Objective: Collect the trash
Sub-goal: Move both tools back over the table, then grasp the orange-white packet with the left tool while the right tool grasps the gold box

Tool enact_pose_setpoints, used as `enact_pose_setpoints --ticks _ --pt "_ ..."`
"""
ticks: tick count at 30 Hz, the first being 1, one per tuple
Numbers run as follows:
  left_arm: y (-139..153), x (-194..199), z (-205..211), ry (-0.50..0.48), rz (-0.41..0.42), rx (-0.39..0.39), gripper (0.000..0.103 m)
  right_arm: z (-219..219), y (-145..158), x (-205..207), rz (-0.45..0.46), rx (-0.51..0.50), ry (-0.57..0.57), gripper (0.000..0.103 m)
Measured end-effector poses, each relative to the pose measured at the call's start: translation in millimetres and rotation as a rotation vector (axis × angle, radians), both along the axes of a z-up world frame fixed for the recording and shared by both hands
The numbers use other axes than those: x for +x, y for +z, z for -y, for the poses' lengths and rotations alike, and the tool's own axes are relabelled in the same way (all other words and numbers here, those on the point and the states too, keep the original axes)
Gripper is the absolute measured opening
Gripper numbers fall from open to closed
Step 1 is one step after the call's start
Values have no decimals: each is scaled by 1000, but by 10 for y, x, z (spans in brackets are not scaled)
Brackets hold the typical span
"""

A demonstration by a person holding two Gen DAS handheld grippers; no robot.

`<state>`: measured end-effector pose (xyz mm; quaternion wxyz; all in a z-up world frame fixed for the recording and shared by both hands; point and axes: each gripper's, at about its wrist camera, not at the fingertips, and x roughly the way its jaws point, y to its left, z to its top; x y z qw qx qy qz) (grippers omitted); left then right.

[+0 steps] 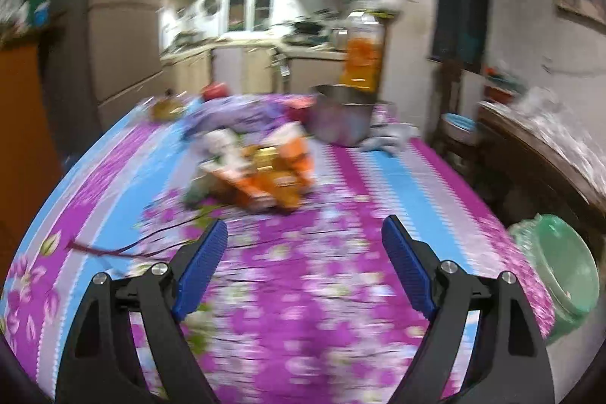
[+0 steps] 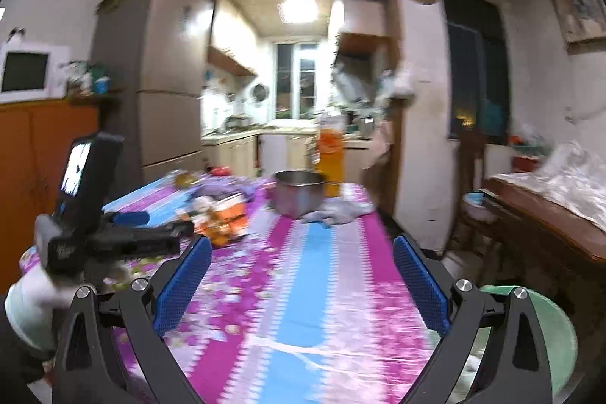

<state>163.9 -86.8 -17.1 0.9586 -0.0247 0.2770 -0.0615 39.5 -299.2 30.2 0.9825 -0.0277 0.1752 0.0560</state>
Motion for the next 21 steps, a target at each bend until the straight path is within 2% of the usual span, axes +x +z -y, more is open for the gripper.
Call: enact_pose_setpoints --ticks 5,8,15,21 --pt "-154 331 -595 88 -115 -114 80 -380 -104 203 -26 -10 71 96" --pt "-271 543 -790 107 -183 -186 80 -568 -165 376 -40 -24 108 96" --pt "-388 934 -770 85 -272 -306 80 -803 -297 698 -74 -37 164 96" --pt "-462 1315 -792 151 -317 -379 80 -917 -431 888 -110 -42 186 96"
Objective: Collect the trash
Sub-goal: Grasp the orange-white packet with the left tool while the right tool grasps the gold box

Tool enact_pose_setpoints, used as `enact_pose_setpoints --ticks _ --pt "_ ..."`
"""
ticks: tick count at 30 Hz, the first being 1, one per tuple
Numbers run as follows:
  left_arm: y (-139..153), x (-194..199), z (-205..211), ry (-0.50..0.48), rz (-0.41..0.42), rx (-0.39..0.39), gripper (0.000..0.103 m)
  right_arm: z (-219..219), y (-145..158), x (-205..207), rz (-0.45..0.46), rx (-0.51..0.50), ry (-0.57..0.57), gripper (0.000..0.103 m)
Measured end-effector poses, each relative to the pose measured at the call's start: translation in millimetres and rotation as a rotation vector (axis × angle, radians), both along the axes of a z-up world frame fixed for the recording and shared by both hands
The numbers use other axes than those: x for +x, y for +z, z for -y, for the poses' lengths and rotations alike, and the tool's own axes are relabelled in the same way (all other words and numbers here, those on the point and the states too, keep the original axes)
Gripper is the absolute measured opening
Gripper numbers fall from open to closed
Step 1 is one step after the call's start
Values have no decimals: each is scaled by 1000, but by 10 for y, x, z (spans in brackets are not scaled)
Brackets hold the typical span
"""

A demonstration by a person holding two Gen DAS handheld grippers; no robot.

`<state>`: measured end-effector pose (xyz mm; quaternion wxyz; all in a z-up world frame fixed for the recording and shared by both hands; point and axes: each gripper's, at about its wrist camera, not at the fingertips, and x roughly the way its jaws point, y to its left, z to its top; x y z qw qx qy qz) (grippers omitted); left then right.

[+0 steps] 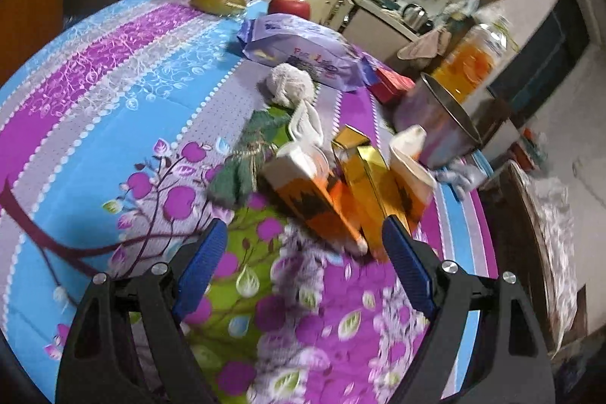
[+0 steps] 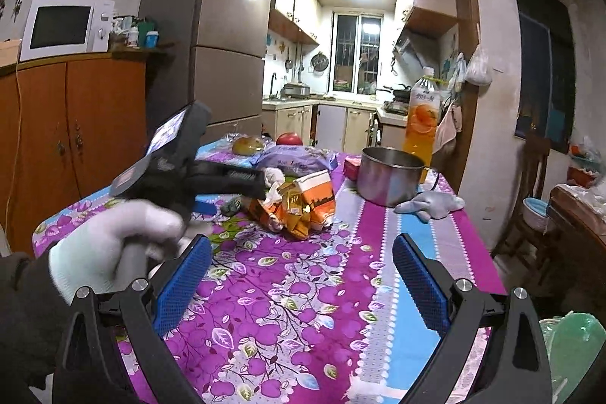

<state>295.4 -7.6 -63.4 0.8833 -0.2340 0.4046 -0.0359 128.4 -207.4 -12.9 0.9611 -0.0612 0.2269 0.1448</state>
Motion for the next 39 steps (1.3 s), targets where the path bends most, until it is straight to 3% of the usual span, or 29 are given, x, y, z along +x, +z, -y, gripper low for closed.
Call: enact_pose_setpoints --ticks 10,12,13,15,16,17,20,28,39 --pt "-139 286 103 43 -63 46 80 37 -139 227 -46 8 19 96" --pt "-143 277 93 49 -64 63 71 42 -149 298 -62 16 37 93" --pt "-148 265 61 48 -67 54 56 45 -157 347 -76 21 48 88" --pt "-159 254 -13 38 -69 28 40 55 -178 442 -100 33 62 79" --pt "-165 246 -41 37 -74 35 29 69 -200 514 -122 48 67 69" --pt "-180 228 -87 24 -77 23 25 89 -231 592 -151 71 75 61" --pt "-146 136 -173 5 -63 35 18 143 -313 771 -217 128 81 50" --pt "-21 -229 -518 -44 -24 71 10 -53 -544 1229 -341 154 129 50" --pt "-35 -424 -767 -82 -21 61 11 -734 -759 1899 -430 25 171 50"
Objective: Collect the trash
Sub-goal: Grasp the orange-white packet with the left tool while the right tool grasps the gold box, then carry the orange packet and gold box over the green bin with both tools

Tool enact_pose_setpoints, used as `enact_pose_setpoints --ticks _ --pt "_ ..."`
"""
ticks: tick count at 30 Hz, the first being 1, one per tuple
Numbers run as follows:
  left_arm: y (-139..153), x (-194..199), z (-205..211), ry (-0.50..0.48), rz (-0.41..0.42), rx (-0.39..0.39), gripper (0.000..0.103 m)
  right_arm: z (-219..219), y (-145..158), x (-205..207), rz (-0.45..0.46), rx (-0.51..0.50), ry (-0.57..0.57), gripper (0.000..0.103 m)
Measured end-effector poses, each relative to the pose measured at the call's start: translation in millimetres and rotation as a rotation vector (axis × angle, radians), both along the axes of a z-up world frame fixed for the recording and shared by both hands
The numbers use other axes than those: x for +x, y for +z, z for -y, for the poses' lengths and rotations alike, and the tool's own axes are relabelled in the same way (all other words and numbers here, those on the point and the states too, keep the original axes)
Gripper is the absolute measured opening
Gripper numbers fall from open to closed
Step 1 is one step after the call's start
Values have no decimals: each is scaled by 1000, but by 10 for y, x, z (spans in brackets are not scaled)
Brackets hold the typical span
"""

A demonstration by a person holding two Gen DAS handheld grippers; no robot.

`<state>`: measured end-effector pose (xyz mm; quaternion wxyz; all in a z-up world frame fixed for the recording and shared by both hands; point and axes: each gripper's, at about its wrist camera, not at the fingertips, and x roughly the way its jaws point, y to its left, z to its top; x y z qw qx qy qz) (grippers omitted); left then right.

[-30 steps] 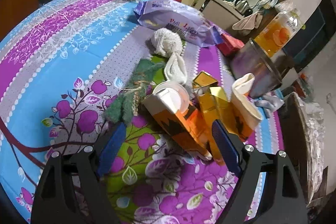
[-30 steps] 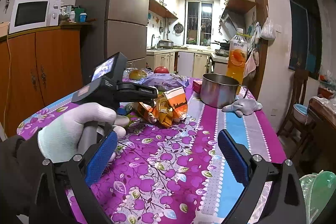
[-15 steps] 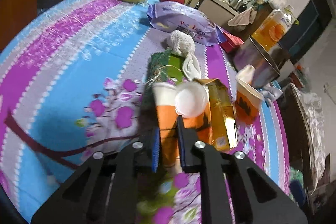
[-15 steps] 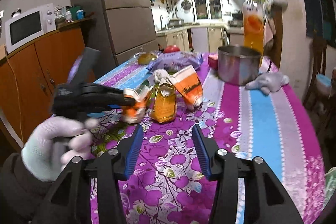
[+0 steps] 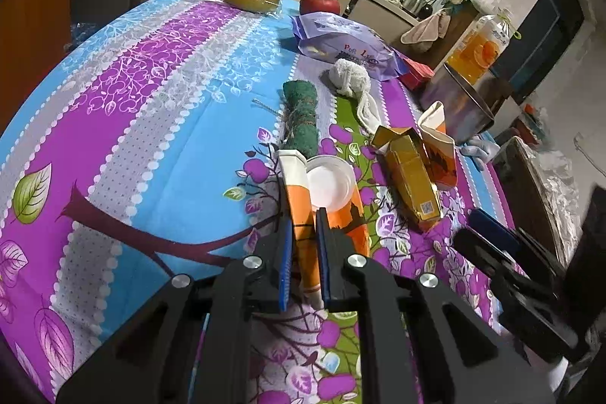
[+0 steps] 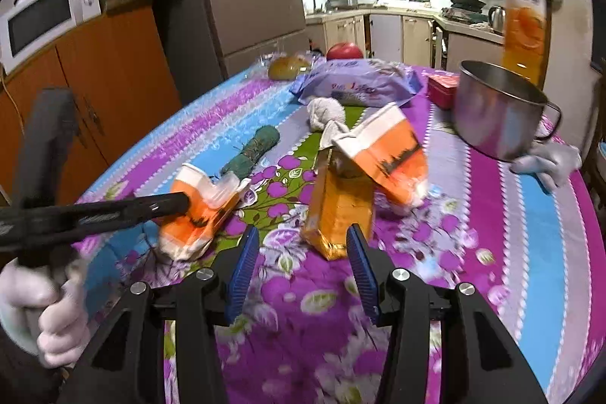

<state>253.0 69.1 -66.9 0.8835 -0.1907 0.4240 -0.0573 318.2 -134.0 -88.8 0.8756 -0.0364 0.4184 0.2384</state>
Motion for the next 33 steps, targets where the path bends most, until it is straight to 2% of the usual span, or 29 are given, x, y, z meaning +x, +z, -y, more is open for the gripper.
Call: enact_pose_setpoints --ticks 9,12,13,20,22,23,25,28,30,31,32,33 --pt "-134 39 8 -14 -31 8 14 -346 -241 377 -13 -155 -49 49" --pt "-172 67 21 -20 -39 8 14 -350 -307 350 0 -194 -60 30" --pt "-178 69 24 -22 -36 10 13 -331 -305 324 6 -192 -65 22" --pt "-124 -11 111 -20 -3 43 8 -151 -133 31 42 -85 -73 20" --pt "-24 -105 182 -5 42 132 8 -95 -50 -101 42 -29 -69 20" --pt "70 -185 254 -2 88 202 8 -76 -19 -166 46 -12 -69 20" --pt "213 -301 382 -35 152 274 8 -43 44 -289 63 11 -72 20" --pt "307 -380 490 -113 200 307 8 27 127 -401 77 33 -87 20" --pt "275 -383 651 -45 231 614 8 85 159 -442 81 38 -103 20" --pt "269 -373 651 -38 230 657 8 113 174 -461 83 39 -108 20" --pt "282 -354 596 -43 214 627 8 142 200 -490 89 40 -113 20" --pt "288 -345 562 -28 209 628 8 154 212 -508 93 39 -114 20"
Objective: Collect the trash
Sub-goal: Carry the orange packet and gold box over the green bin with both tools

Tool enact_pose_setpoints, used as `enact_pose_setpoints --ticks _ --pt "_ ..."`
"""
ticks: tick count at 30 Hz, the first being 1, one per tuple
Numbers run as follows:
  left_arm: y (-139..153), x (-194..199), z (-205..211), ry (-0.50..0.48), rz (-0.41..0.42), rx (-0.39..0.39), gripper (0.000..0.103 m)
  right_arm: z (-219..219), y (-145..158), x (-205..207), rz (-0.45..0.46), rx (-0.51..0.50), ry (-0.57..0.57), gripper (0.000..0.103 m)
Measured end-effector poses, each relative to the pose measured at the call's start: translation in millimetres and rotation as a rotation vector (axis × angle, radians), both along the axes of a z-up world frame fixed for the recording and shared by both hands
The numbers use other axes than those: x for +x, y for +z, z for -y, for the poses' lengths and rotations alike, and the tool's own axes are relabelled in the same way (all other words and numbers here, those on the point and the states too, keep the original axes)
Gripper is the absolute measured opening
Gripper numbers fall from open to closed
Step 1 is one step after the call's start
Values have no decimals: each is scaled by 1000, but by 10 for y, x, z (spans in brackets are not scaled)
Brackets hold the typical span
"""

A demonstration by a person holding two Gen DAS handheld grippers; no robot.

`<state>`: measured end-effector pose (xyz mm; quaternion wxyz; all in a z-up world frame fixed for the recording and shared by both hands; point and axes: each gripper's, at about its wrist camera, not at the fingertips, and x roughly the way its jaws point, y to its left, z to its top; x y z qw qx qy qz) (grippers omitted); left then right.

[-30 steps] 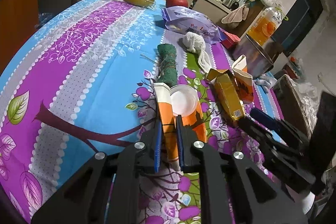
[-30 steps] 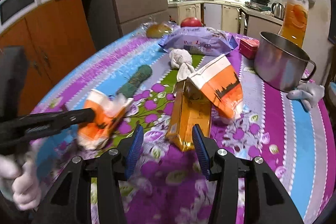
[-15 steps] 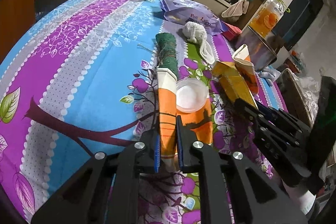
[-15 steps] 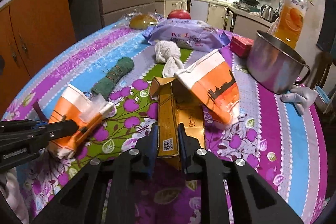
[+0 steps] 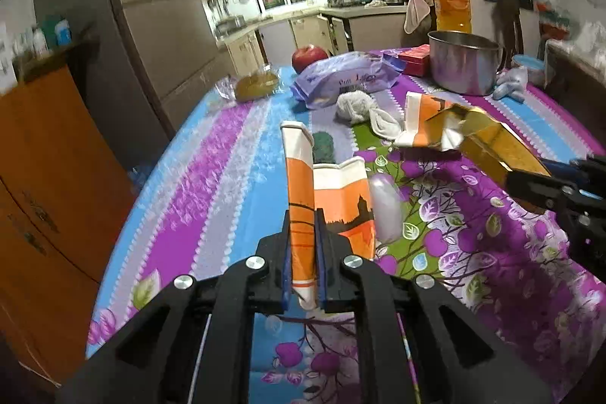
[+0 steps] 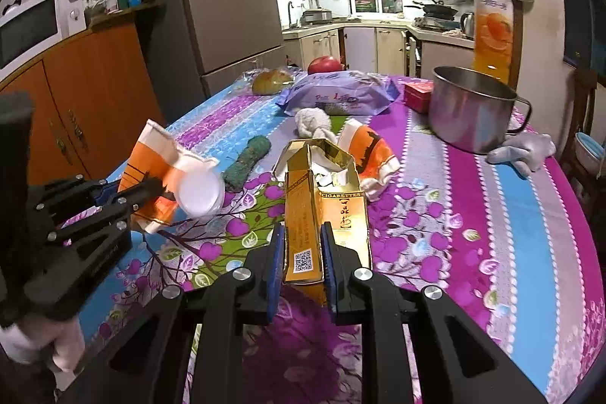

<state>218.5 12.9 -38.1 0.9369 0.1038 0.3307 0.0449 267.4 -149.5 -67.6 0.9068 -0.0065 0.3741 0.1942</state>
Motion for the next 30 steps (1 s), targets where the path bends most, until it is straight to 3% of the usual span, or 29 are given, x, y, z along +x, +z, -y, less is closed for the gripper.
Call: enact_pose_setpoints --ticks 3,4,5,13,23,30 --pt "38 -23 -24 57 52 78 8 32 58 -52 10 1 -1 20" --pt "65 -24 -38 57 57 72 8 41 80 -71 14 2 -2 20" --pt "96 -32 -68 45 50 28 8 49 93 -83 16 4 -3 20" --pt "287 -255 26 14 83 -104 8 136 366 -333 90 26 -22 20" --pt "608 -549 423 -49 188 -208 8 387 756 -846 227 5 -119 20" --pt "670 -662 724 -121 195 -224 8 612 950 -1081 268 -17 -169 20"
